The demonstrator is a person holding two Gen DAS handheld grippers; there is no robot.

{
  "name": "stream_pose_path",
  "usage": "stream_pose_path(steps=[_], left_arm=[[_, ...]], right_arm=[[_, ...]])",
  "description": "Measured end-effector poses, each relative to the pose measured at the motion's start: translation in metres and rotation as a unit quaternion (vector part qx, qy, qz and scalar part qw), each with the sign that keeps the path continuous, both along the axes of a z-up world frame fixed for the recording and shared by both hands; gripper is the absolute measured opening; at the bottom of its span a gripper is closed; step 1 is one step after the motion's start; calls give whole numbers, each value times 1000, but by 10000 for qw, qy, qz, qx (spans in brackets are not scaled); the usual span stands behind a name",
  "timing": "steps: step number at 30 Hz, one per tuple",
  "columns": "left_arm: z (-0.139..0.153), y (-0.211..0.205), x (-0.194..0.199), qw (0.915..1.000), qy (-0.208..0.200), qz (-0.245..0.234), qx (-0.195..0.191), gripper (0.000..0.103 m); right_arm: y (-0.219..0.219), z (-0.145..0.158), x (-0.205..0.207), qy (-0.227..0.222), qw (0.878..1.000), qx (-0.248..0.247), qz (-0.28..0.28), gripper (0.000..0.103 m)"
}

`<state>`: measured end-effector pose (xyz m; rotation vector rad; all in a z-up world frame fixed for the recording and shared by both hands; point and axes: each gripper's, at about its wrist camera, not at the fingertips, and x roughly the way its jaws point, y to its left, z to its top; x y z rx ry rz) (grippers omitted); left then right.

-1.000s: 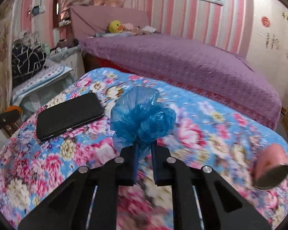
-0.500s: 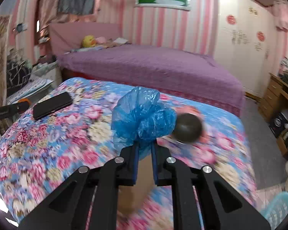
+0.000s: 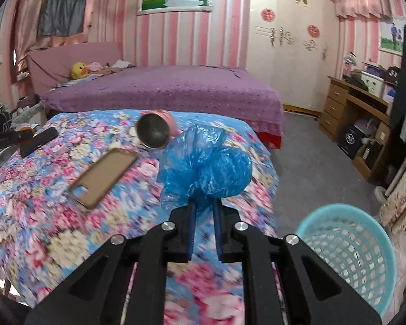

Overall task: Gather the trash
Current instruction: 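Carry the orange and blue plastic bag over the blue basket with both grippers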

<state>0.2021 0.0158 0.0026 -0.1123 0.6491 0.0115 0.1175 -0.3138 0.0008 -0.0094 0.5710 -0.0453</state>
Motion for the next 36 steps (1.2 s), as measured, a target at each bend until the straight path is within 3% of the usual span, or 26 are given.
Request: stream_pose_path(steps=[3,20,36], left_arm=[[-5,-17,-3,9999,0,-123,107,30],[-14,-89,-11,9982,-131,-553,208,30],[-24,-202,-49,9872,-365,-1500,406,32]], right_arm=[[-14,-6,-3,-21,9998,185,-58,12],[-62,-17,-10,-6,9995,179,-249,12],[-166,-24,-49,85,9949,61,-1000,12]])
